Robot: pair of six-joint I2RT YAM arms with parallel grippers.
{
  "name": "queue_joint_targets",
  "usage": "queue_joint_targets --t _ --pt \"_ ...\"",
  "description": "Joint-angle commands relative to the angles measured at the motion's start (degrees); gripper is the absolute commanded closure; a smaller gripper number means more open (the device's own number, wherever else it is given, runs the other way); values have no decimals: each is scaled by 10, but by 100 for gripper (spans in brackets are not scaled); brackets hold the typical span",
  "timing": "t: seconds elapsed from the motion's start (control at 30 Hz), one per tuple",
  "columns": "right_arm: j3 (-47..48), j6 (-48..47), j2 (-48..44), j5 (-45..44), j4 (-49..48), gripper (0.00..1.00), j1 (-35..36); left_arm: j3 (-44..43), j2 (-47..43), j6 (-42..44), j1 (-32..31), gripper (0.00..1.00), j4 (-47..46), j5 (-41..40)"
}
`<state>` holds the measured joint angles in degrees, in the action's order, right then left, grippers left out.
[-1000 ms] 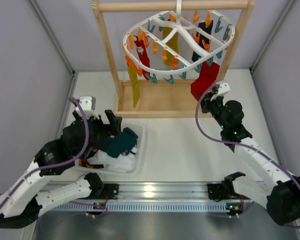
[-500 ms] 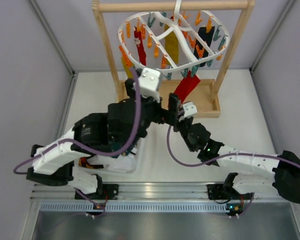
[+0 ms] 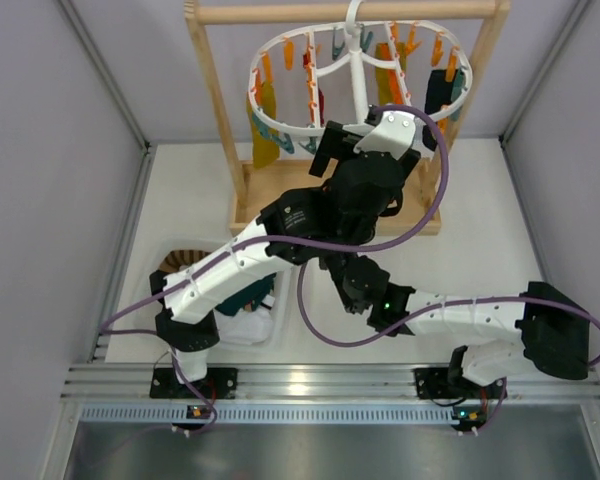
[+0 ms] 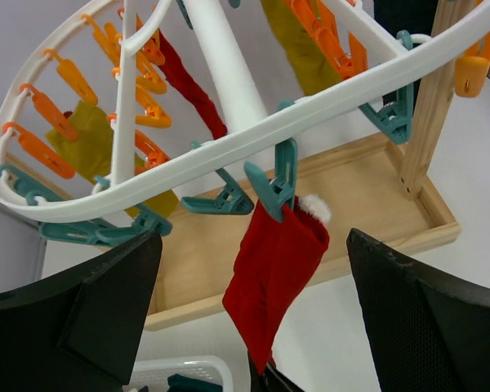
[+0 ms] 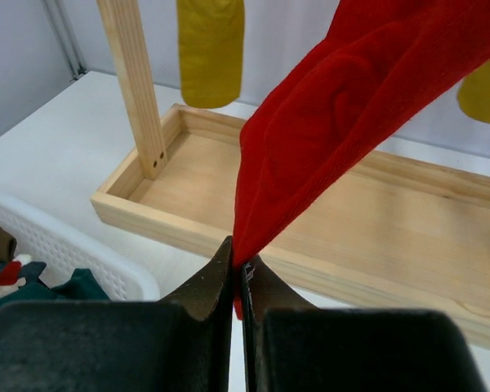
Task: Remove the socks clipped to the hanger
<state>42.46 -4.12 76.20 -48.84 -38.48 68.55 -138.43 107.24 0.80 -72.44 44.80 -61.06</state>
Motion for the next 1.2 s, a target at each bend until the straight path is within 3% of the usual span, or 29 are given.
queue_joint_targets --t 0.0,0.37,0.7,1.03,1.17 --pt "37 -20 23 -27 -31 100 23 -2 -5 -23 20 1 -8 28" --pt "61 -30 53 -21 -27 100 40 16 2 -41 78 4 -8 52" --pt "97 -45 95 -18 -31 100 56 17 20 -44 96 14 -9 58" --pt "101 -52 106 -18 -39 100 67 18 23 -41 115 43 -9 62" --pt "97 -52 105 -18 -41 100 67 23 17 -41 118 62 -9 66"
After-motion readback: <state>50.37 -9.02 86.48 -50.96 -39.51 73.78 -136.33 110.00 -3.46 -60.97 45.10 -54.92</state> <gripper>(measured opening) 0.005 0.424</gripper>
